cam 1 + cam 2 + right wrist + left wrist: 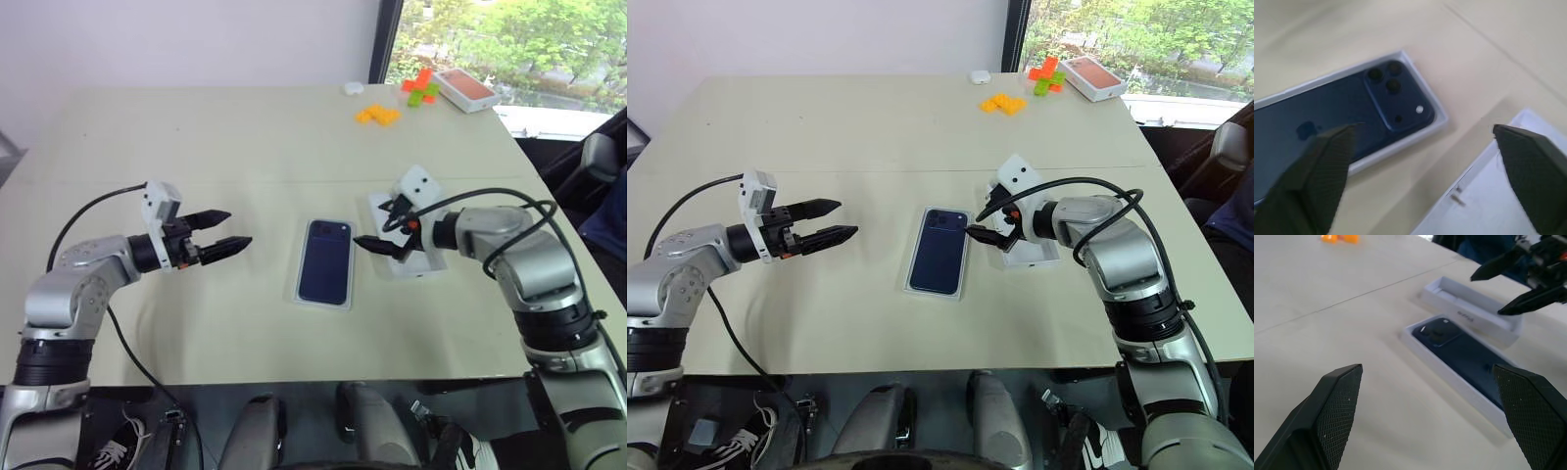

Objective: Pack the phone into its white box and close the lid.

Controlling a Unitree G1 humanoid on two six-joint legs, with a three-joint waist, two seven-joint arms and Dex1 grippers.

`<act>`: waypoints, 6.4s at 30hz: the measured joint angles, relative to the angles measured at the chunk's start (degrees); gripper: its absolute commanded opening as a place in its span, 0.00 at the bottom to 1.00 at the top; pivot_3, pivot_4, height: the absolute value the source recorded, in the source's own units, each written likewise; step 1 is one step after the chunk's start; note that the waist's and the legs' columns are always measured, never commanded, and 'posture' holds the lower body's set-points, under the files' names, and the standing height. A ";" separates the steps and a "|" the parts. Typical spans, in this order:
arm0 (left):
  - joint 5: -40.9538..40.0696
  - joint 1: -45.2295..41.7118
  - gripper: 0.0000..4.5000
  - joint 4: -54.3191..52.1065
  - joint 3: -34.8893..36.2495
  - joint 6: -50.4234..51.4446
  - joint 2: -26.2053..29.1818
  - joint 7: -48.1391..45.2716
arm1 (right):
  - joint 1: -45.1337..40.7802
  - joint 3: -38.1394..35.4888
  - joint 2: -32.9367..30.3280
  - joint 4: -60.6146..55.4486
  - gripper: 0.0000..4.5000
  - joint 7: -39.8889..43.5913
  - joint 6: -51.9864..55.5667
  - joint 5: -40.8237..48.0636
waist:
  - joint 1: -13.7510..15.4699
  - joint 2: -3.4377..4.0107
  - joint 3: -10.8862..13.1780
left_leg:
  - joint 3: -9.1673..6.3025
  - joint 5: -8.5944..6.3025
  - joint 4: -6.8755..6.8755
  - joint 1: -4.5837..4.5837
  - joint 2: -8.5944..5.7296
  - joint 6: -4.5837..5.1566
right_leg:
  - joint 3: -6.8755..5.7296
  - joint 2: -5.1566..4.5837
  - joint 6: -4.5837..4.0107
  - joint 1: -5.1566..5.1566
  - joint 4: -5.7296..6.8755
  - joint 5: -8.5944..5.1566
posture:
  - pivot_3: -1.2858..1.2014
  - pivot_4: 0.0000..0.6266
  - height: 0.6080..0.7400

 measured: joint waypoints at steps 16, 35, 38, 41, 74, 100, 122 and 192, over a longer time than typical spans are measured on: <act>0.16 1.72 1.00 -2.28 0.36 -5.24 -1.64 -2.25 | -6.07 -1.42 5.53 3.15 1.00 -11.10 19.43 1.77 | -0.07 0.00 0.00 | 0.01 0.00 0.00 -0.02 0.01 0.00 | 0.01 0.01 0.12 -0.02 0.00 0.07 | 0.52 0.24 1.00; 2.69 1.13 1.00 -3.39 -0.91 -6.08 -5.33 1.16 | -11.89 -1.81 11.21 12.76 1.00 -21.23 32.05 2.13 | -0.25 0.01 0.00 | 0.02 -0.01 -0.02 -0.02 0.04 0.03 | 0.01 0.04 0.18 -0.06 0.04 0.12 | 0.52 0.24 1.00; 2.69 1.72 1.00 -3.45 -0.89 -6.08 -5.33 1.39 | -11.89 -2.30 11.97 13.17 0.94 -22.67 32.64 2.06 | -0.21 0.01 0.00 | 0.02 -0.01 -0.01 -0.03 0.03 0.03 | 0.01 0.03 0.18 -0.06 0.03 0.12 | 0.52 0.24 1.00; 2.69 1.78 1.00 -3.58 -0.85 -6.13 -5.33 1.86 | -11.88 -3.00 13.28 13.17 0.72 -24.07 32.70 1.76 | -0.19 0.01 0.00 | 0.02 -0.01 -0.01 -0.04 0.01 0.03 | 0.01 0.02 0.19 -0.06 0.01 0.12 | 0.52 0.24 1.00; 0.26 -2.75 1.00 0.86 4.71 -3.04 -3.45 3.76 | -23.60 -58.28 45.94 18.71 0.01 -43.20 32.80 46.10 | -0.40 0.18 0.07 | -0.14 -0.09 -0.21 -0.20 -0.13 0.15 | -0.21 -0.25 0.17 -0.16 0.05 0.15 | 0.52 0.24 1.00; -3.80 0.68 1.00 -4.86 6.30 0.75 -3.13 4.24 | 2.44 -24.64 41.96 20.47 0.01 -73.71 13.96 89.13 | -2.25 0.19 0.08 | 0.15 -0.12 -0.20 -0.12 0.20 0.21 | 0.10 0.15 0.22 -0.26 -0.01 0.11 | 0.52 0.24 1.00; -3.47 4.74 0.47 -5.50 5.95 0.66 -3.97 4.40 | 4.98 -14.60 38.52 19.14 0.00 -75.41 -3.22 88.35 | -1.64 0.18 0.07 | 0.26 -0.12 -0.13 -0.11 0.24 0.23 | 0.17 0.15 0.20 -0.26 -0.03 0.10 | 0.52 0.24 1.00; 4.76 5.57 0.00 -5.72 -9.43 -6.25 -21.19 9.98 | 3.88 5.09 -8.01 8.26 0.99 -9.99 -16.31 21.29 | 0.02 0.10 0.08 | 0.67 -0.36 0.00 -0.10 0.21 0.63 | 0.48 0.17 0.40 -0.26 -0.17 -0.05 | 0.52 0.24 1.00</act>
